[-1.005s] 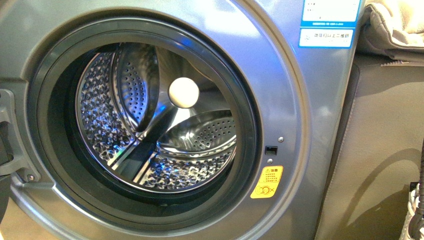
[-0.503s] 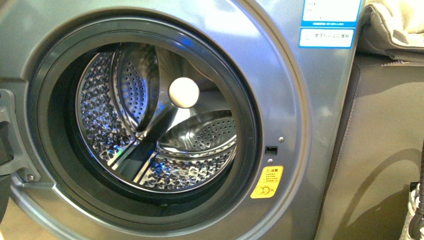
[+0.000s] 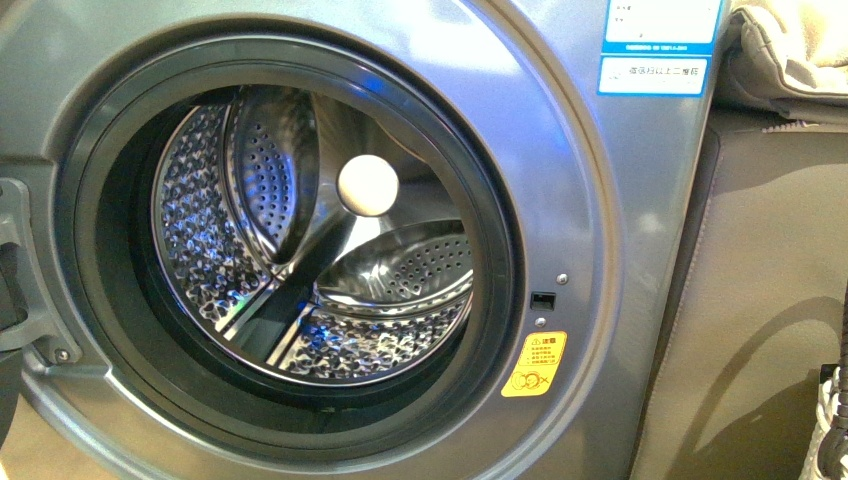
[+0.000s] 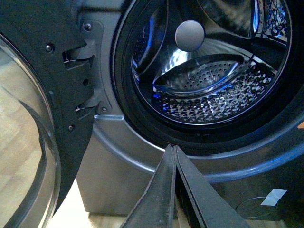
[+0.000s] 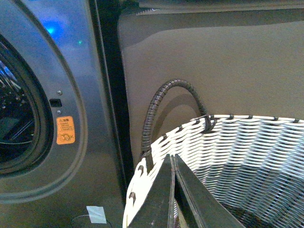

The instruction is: Collect clothes from washing machine

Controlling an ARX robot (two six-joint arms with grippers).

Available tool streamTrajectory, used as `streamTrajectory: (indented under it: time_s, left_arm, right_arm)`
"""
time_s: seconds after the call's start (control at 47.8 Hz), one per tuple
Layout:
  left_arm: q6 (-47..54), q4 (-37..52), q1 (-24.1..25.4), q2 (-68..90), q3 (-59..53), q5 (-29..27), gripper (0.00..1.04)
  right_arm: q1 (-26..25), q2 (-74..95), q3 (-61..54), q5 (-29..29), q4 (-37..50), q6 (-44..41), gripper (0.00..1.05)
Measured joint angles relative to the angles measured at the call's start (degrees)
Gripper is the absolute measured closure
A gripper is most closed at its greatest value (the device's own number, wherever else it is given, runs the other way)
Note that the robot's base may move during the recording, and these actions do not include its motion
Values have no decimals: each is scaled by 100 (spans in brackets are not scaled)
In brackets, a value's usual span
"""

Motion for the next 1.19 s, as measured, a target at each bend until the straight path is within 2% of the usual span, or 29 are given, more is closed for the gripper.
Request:
streamTrajectory:
  time_s: [0.628, 0.649, 0.691, 1.047, 1.089, 1.193]
  left_arm:
    - [0, 0, 0, 0, 0, 0, 101]
    - [0, 0, 0, 0, 0, 0, 101]
    - [-2, 0, 0, 0, 0, 0, 101]
    - [0, 0, 0, 0, 0, 0, 14]
    - [2, 0, 0, 0, 0, 0, 5]
    - [2, 0, 0, 0, 0, 0, 7]
  right_arm:
    - [-2, -232, -258, -2, 37, 0, 102]
    - [-2, -232, -258, -2, 37, -4, 102]
    - [-2, -232, -258, 0, 37, -9, 93]
    - [-2, -232, -258, -2, 37, -7, 7]
    - [-2, -232, -258, -2, 37, -2, 7]
    - [-2, -232, -258, -2, 37, -4, 8]
